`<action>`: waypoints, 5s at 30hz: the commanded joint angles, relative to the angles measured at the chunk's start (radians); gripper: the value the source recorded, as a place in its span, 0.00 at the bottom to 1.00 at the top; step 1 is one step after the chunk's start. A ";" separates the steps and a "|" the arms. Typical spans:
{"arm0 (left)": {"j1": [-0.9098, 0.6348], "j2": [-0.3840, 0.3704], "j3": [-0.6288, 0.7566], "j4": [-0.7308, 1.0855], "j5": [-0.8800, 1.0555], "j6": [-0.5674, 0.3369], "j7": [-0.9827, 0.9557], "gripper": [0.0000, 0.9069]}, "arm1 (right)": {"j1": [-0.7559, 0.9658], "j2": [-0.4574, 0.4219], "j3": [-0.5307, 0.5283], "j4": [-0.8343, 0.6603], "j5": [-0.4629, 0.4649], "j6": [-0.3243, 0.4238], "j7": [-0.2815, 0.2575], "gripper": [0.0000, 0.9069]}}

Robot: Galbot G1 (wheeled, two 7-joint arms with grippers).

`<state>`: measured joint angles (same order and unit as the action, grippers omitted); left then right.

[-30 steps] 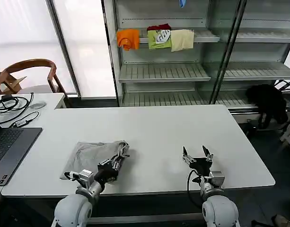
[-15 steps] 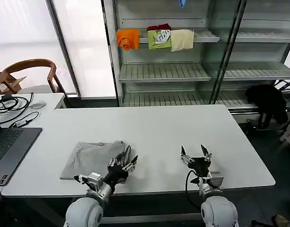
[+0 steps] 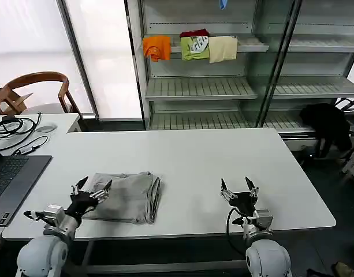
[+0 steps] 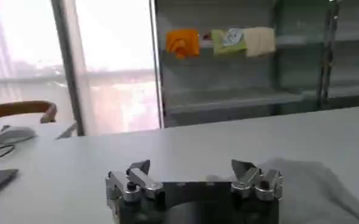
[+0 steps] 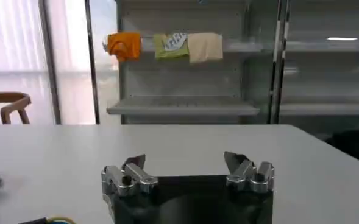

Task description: Fold and organize the clothes.

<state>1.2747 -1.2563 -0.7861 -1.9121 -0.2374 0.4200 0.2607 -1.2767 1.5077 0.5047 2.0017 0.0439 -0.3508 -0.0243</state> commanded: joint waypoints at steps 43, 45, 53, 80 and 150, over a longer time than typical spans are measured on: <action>-0.075 0.073 -0.150 0.133 0.028 0.005 0.093 0.01 | -0.007 -0.003 -0.007 0.035 -0.033 -0.032 -0.002 1.00; -0.091 0.146 -0.211 0.132 0.145 -0.025 0.119 0.01 | -0.007 -0.004 -0.007 0.036 -0.033 -0.032 -0.002 1.00; -0.166 0.410 -0.364 0.124 0.309 -0.059 0.218 0.01 | 0.000 -0.002 -0.020 0.023 -0.031 -0.029 -0.001 1.00; -0.006 -0.255 0.298 0.013 0.551 -0.082 -0.073 0.18 | -0.018 -0.026 0.026 -0.034 0.012 0.013 0.034 1.00; -0.134 -0.100 0.198 -0.156 -0.025 0.040 -0.254 1.00 | 0.138 0.081 -0.298 -0.138 0.566 -0.229 0.209 0.00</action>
<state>1.1339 -1.3688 -0.5522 -2.0651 -0.2559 0.4578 0.0079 -1.1312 1.6090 0.2136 1.8517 0.5664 -0.5727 0.1599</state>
